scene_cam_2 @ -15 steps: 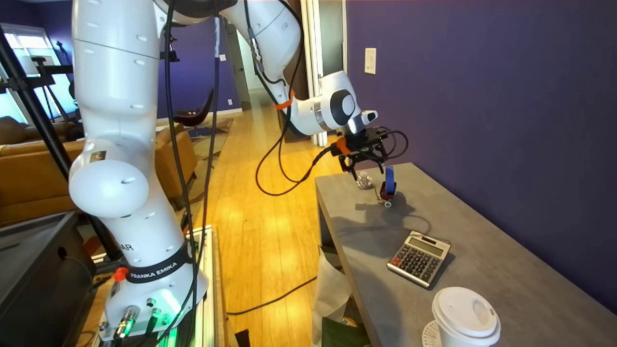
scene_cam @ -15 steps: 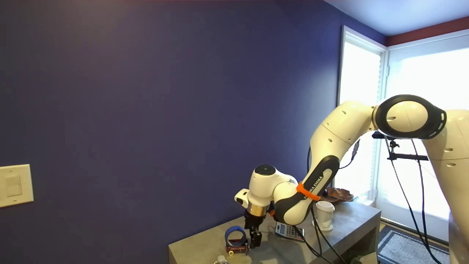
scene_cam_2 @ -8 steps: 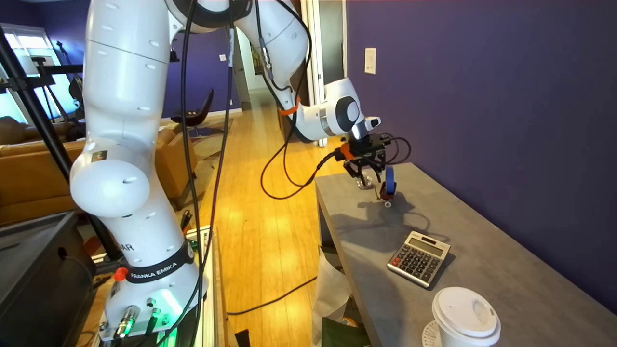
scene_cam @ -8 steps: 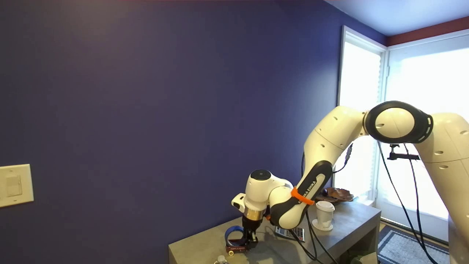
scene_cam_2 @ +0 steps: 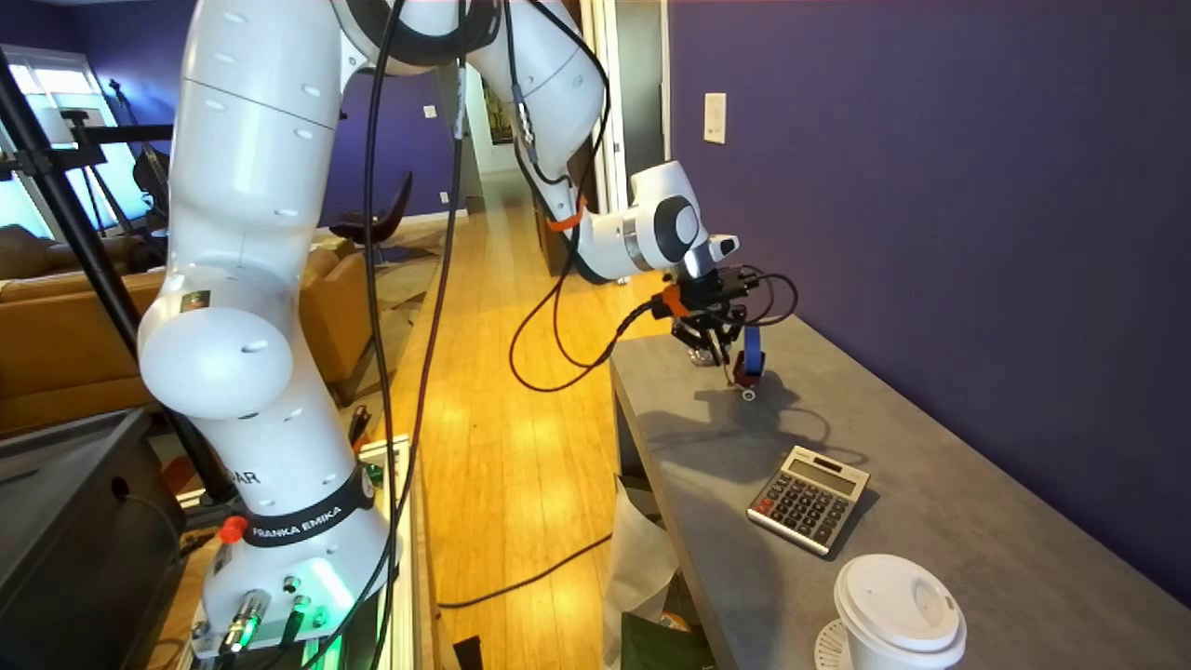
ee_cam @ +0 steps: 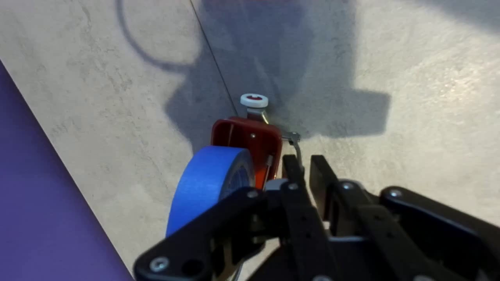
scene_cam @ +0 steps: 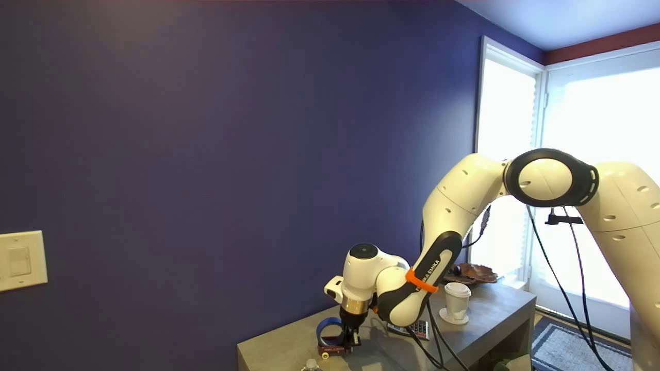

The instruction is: Put the seal tape horizontally

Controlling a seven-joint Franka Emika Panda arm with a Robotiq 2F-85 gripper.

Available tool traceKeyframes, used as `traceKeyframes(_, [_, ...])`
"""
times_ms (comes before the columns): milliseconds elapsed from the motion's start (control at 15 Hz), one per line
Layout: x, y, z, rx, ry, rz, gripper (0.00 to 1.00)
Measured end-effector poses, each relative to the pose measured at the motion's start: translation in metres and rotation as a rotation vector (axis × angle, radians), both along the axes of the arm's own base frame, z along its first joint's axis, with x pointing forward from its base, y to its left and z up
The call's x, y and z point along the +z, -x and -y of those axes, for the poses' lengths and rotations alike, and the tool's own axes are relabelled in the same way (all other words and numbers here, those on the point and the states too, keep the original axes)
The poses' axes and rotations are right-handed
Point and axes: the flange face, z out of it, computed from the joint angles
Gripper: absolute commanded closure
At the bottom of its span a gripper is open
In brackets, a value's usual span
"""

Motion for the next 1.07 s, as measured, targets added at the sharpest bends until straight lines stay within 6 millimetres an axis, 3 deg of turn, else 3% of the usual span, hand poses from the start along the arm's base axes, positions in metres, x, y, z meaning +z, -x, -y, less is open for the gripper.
traceKeyframes(1067, [-0.0015,-0.0014,0.0005,0.088,0.009,0.029,0.99])
